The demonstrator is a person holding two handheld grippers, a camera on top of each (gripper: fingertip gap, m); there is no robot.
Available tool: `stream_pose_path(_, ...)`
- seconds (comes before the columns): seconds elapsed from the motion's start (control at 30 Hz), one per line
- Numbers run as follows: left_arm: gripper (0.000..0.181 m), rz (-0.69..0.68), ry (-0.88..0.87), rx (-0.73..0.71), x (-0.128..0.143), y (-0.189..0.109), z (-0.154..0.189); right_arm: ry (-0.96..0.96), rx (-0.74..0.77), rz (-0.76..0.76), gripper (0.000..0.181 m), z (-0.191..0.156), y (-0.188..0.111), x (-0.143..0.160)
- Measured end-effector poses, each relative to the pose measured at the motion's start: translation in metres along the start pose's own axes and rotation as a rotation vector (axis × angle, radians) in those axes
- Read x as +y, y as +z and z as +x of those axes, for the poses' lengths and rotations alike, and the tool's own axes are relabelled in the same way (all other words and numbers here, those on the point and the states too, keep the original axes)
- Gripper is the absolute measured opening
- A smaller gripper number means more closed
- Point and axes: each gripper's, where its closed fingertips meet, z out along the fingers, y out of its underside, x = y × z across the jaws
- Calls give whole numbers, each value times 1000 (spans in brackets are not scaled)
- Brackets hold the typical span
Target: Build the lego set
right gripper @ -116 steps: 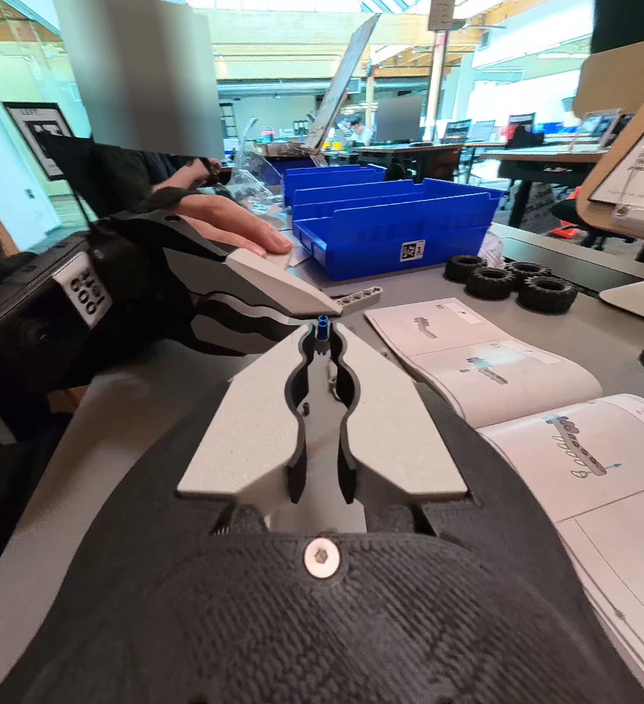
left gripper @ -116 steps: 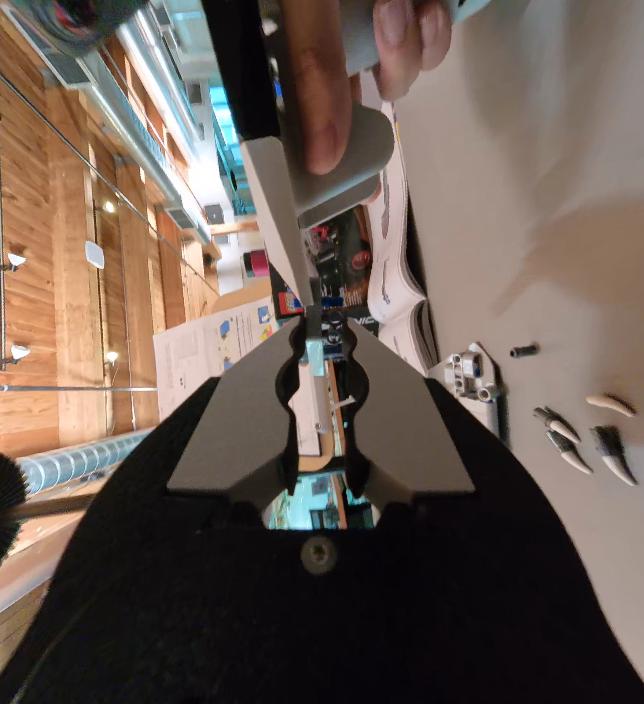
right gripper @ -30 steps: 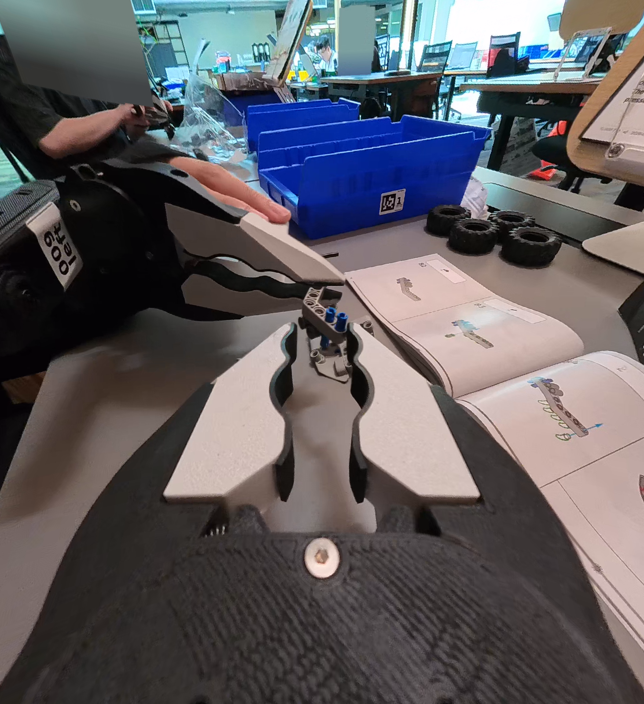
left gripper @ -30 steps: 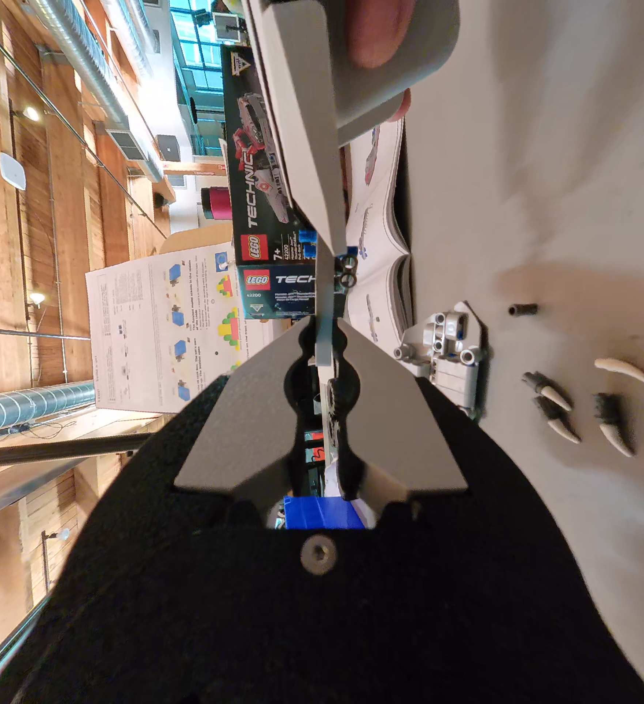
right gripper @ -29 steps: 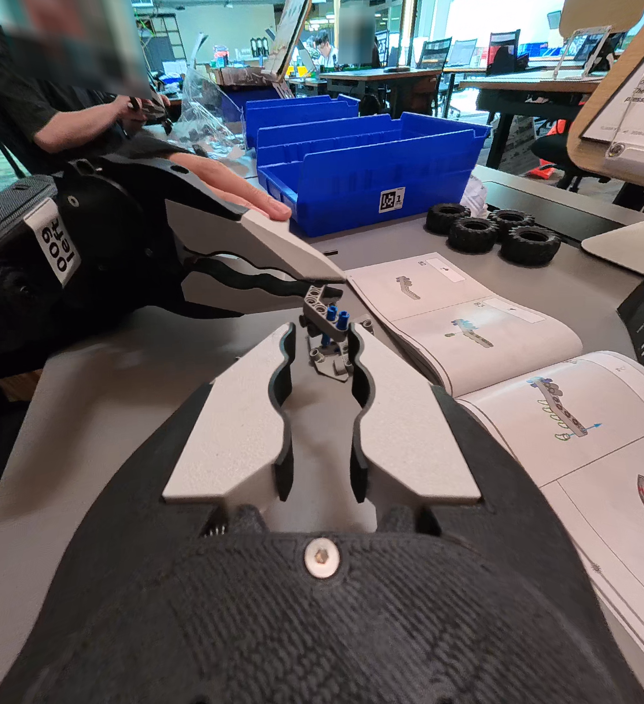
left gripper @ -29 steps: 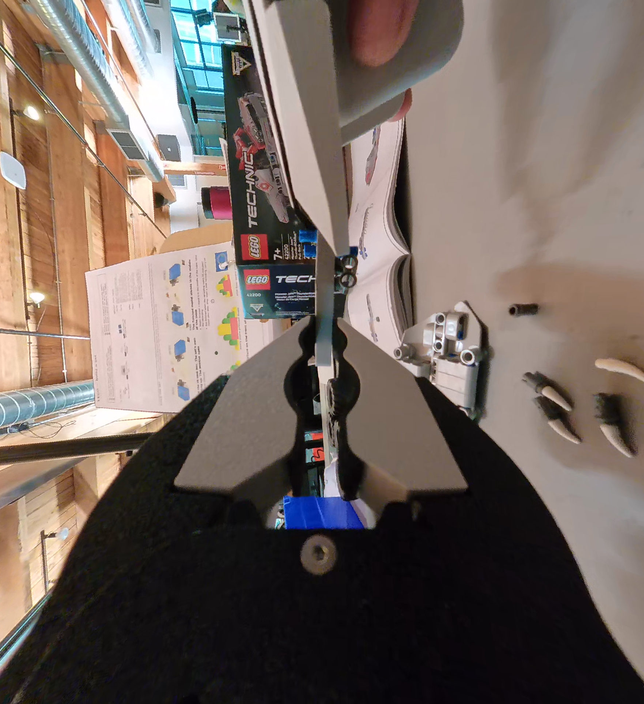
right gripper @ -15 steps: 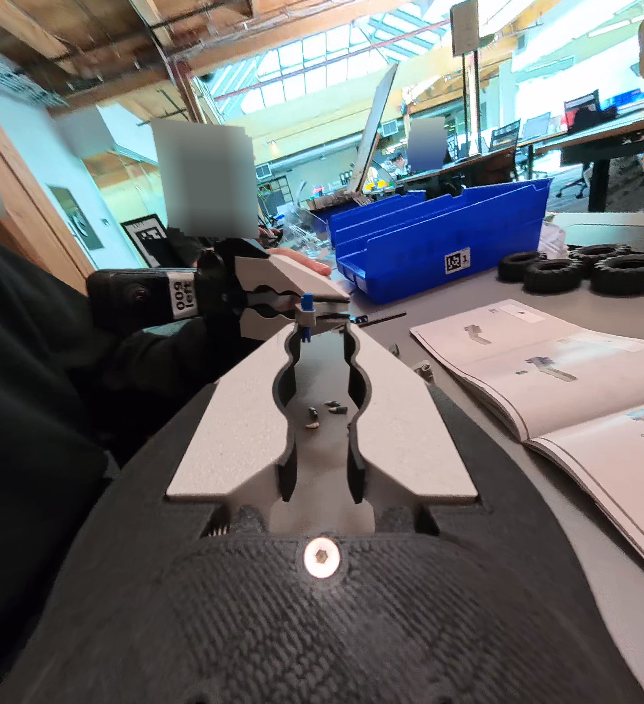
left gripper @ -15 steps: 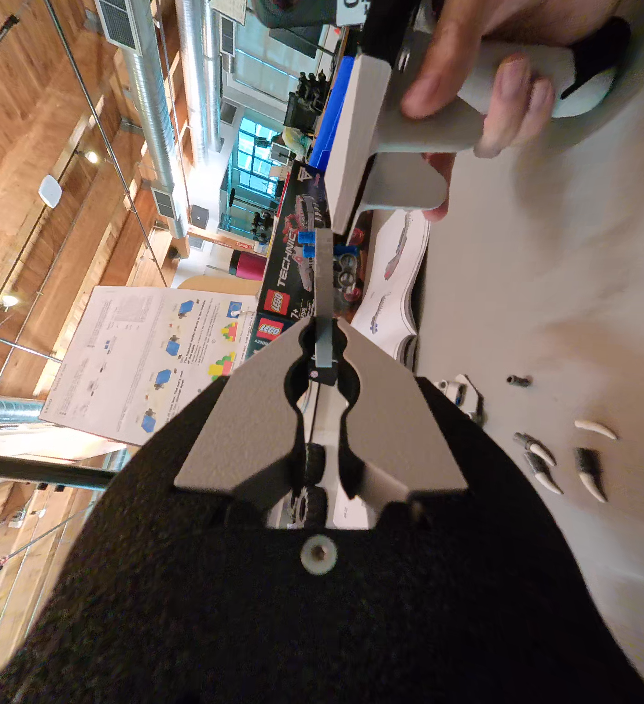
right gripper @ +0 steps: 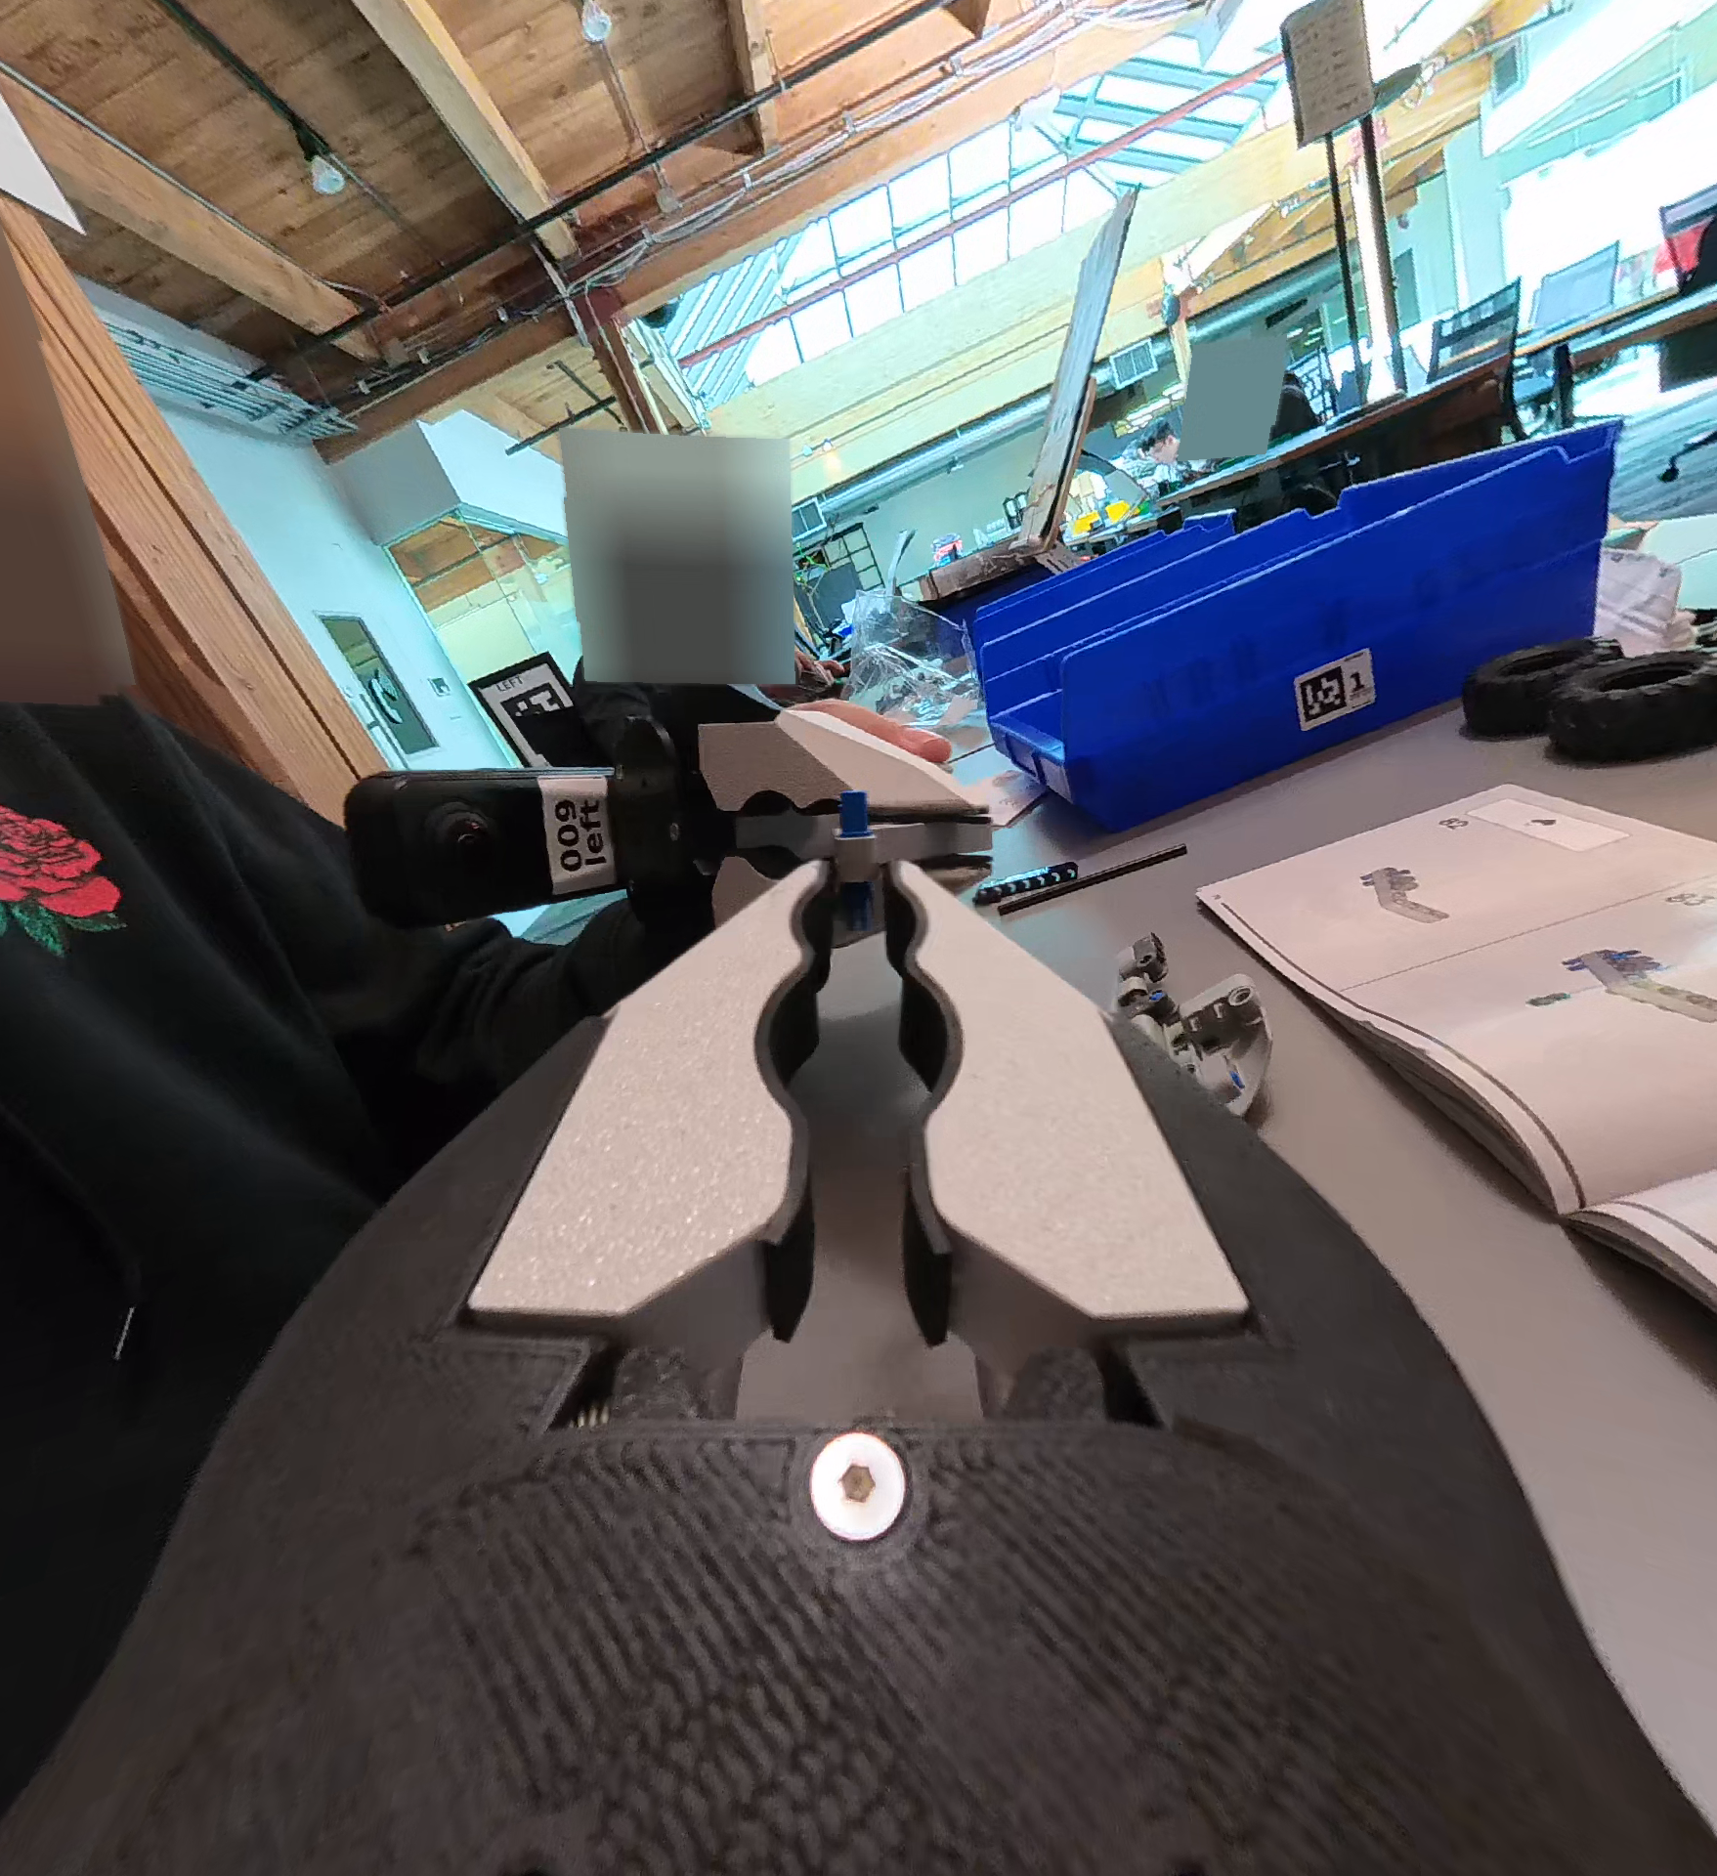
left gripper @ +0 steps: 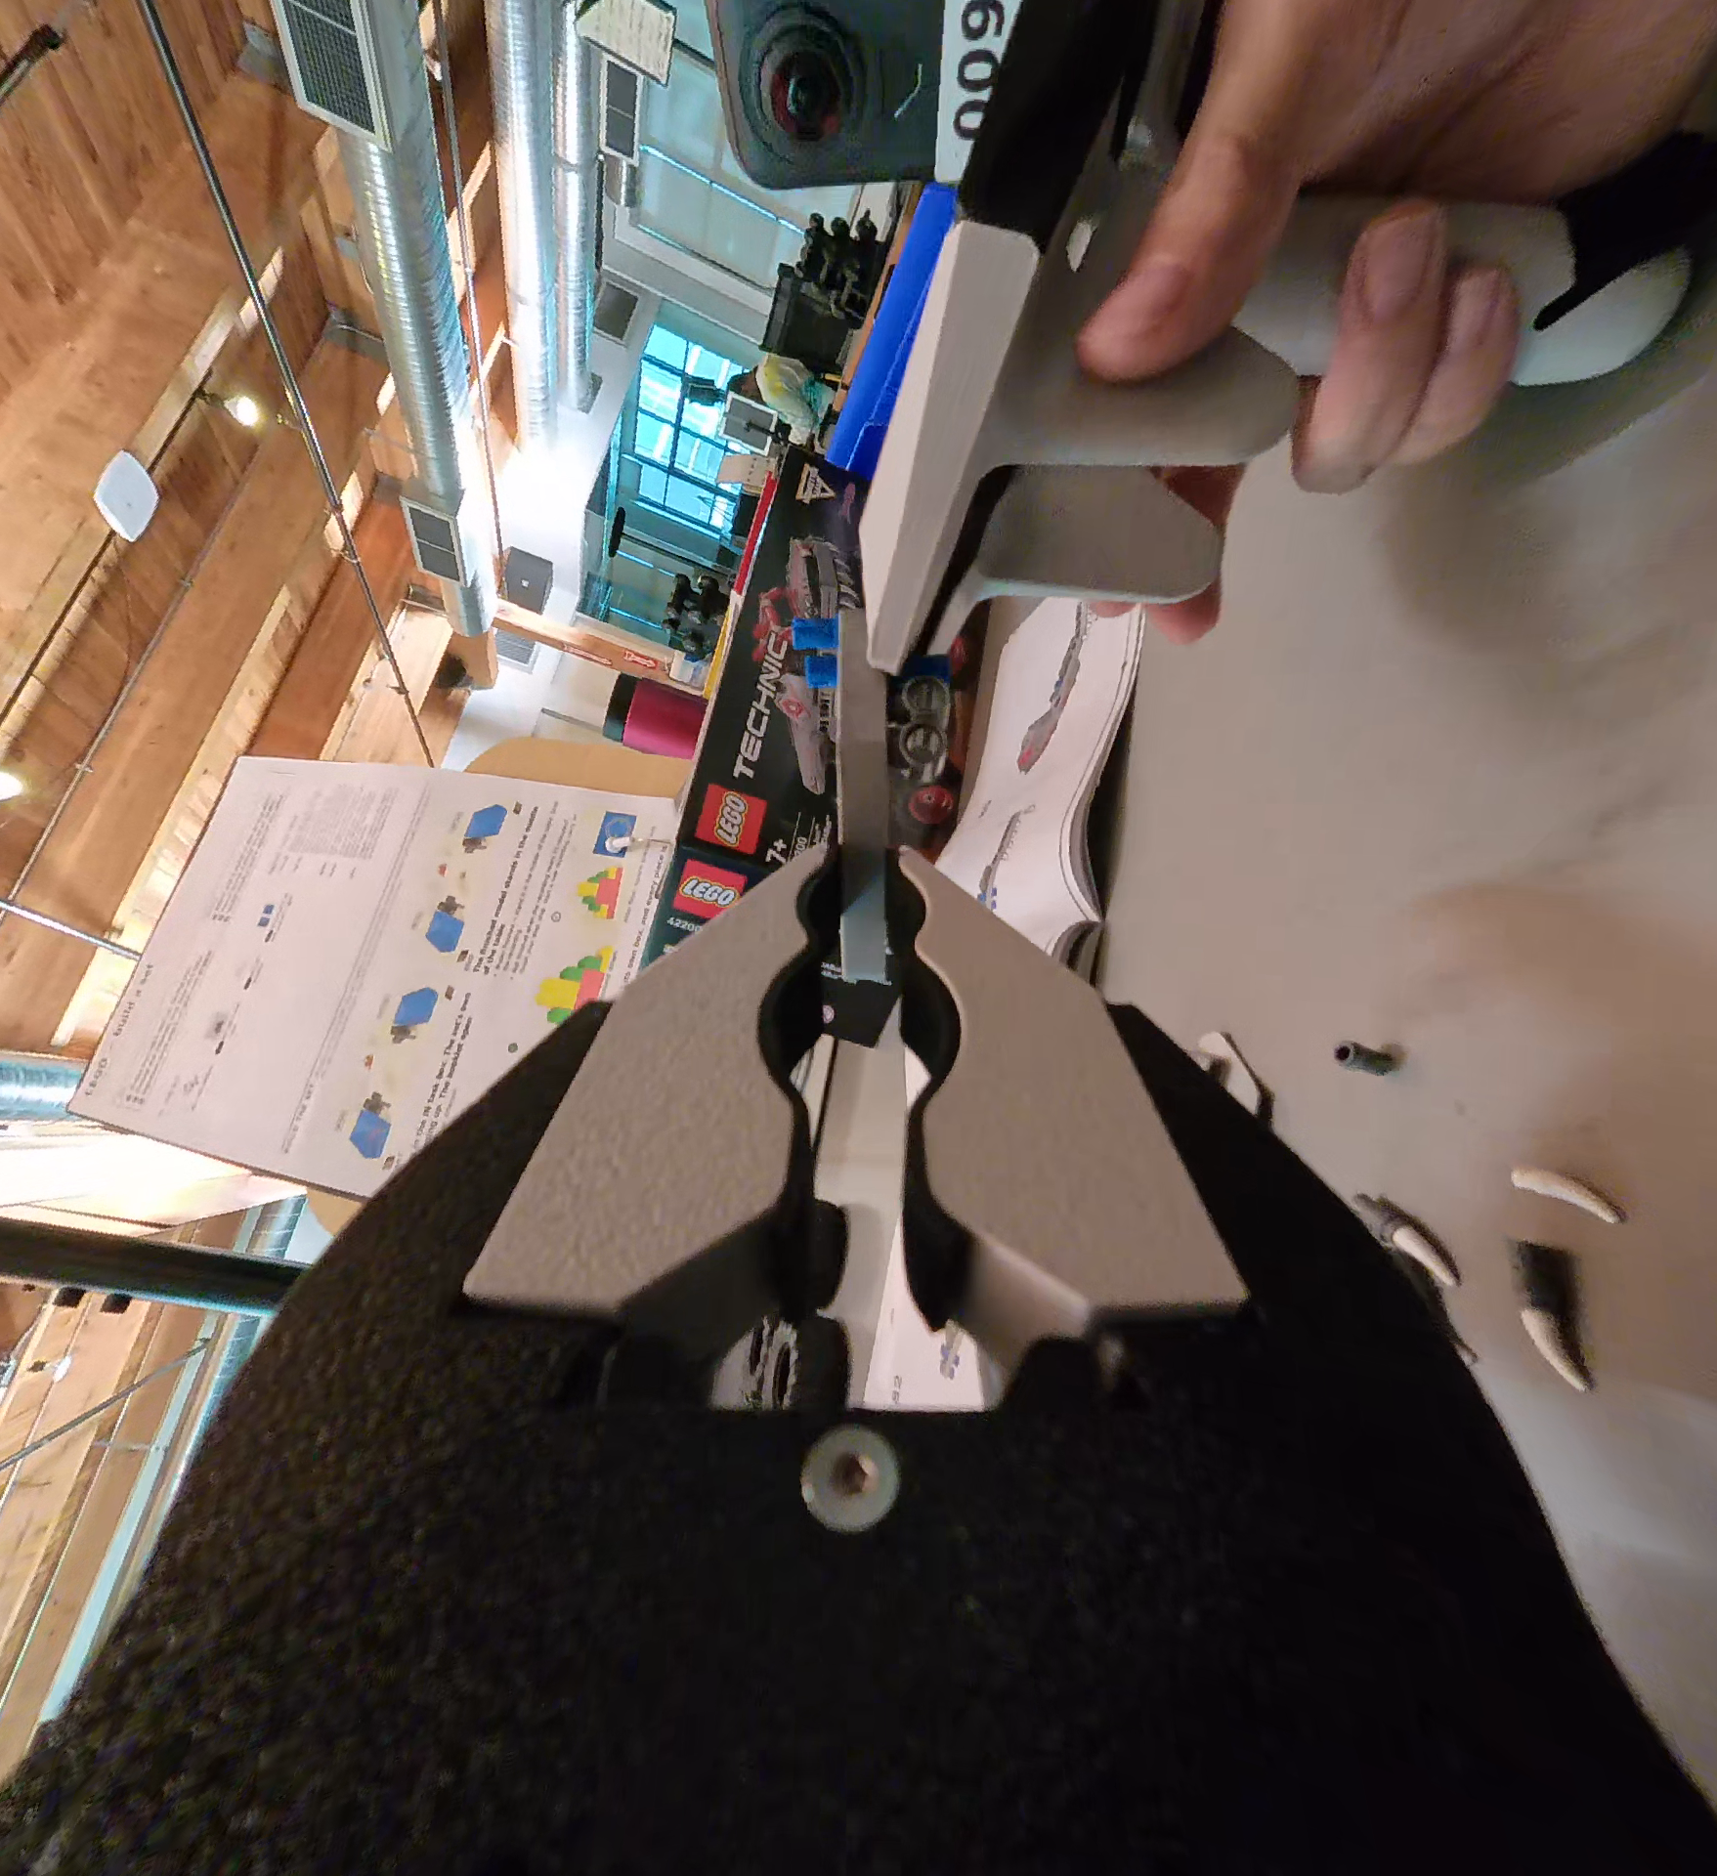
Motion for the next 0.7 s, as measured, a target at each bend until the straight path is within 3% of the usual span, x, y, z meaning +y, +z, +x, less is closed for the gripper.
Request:
stream_pose_path(0.23, 6, 48, -81, -20, -4, -2, -6, -68, 3, 22, 5, -5, 2, -2)
stream_pose_path(0.37, 20, 105, -194, -57, -8, -7, -19, -80, -21, 66, 5, -10, 2, -7)
stream_pose_path(0.63, 31, 262, -638, 42, -8, -15, -30, -122, -22, 142, 5, -13, -4, -19)
stream_pose_path(0.7, 33, 282, -670, 30, -6, -19, -36, -129, -32, 149, 5, -15, -4, -20)
